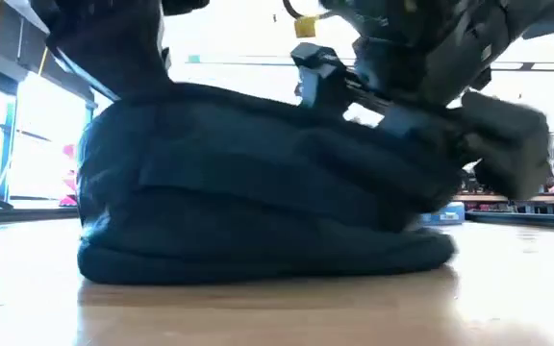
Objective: Unpack backpack
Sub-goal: Remove the transparent zipper bag from the blue backpack
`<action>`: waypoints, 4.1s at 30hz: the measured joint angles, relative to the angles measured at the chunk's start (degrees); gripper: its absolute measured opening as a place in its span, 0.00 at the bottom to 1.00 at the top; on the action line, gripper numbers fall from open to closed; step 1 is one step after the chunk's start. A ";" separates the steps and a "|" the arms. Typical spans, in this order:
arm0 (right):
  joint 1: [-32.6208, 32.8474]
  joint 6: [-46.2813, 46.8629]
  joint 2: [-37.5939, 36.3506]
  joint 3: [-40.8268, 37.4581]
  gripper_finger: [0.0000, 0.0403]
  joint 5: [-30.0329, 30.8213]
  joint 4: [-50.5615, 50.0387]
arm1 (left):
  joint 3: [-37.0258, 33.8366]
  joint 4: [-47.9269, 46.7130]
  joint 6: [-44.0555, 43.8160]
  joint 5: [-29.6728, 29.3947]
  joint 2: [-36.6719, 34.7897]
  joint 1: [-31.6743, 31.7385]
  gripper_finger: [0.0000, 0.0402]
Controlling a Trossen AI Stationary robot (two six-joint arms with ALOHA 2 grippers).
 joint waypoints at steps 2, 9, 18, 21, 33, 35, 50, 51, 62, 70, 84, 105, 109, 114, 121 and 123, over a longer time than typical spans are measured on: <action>0.01 0.04 0.92 0.06 0.58 5.27 -0.07 | 0.00 2.63 1.38 -0.40 0.91 -0.95 0.08; -2.48 0.10 2.33 0.06 0.54 12.01 -0.01 | -0.02 5.05 4.14 -1.57 3.13 -1.97 0.08; -6.59 0.44 2.39 0.01 0.04 8.22 0.74 | 0.39 5.05 4.41 -1.17 2.93 -2.68 0.08; -7.29 3.35 1.46 -0.05 0.02 9.56 1.63 | 1.74 5.13 6.04 -1.41 2.93 -3.26 0.08; -10.44 8.56 -16.00 -0.16 0.00 16.11 4.20 | 2.25 5.98 9.24 -4.52 4.10 -3.50 0.08; -10.94 7.99 -18.60 -0.16 0.00 15.05 4.59 | 2.25 4.94 8.88 -7.90 4.78 -3.27 0.08; -1.14 0.15 -35.09 -0.14 0.00 28.84 -2.23 | 1.86 -27.97 -25.23 -26.75 5.21 1.24 0.08; 0.37 0.11 -35.85 -0.14 0.00 30.97 -3.26 | 1.93 -30.28 -27.80 -26.66 5.21 1.17 0.08; 13.60 -10.88 -41.01 -0.08 0.00 42.67 3.84 | 8.39 -31.24 -30.19 -32.31 4.88 -1.82 0.08; 18.59 -27.76 -44.87 -0.03 0.00 48.74 16.61 | 8.46 11.96 15.20 -22.87 6.74 1.62 0.08; 24.08 -32.03 -51.16 -0.01 0.00 51.60 19.86 | 8.46 33.58 38.94 -4.80 14.60 10.50 0.26; 23.95 3.79 -50.98 -0.09 0.00 47.41 -15.51 | 8.06 -34.28 -10.80 -16.87 14.58 15.53 0.01; 23.78 16.41 -49.50 -0.12 0.00 43.38 -25.11 | 5.63 -48.41 -26.25 -18.36 14.60 15.23 0.00; 22.58 24.40 -45.24 -0.16 0.00 39.93 -30.50 | 0.53 -57.62 -38.12 -17.11 14.62 15.25 0.03; 17.56 25.83 -35.61 -0.16 0.00 37.60 -29.82 | -1.16 -68.15 -43.31 -8.72 12.63 11.33 0.24; 15.15 25.81 -32.63 -0.16 0.00 37.87 -29.22 | -0.60 -69.05 -43.90 -8.05 9.51 9.52 0.31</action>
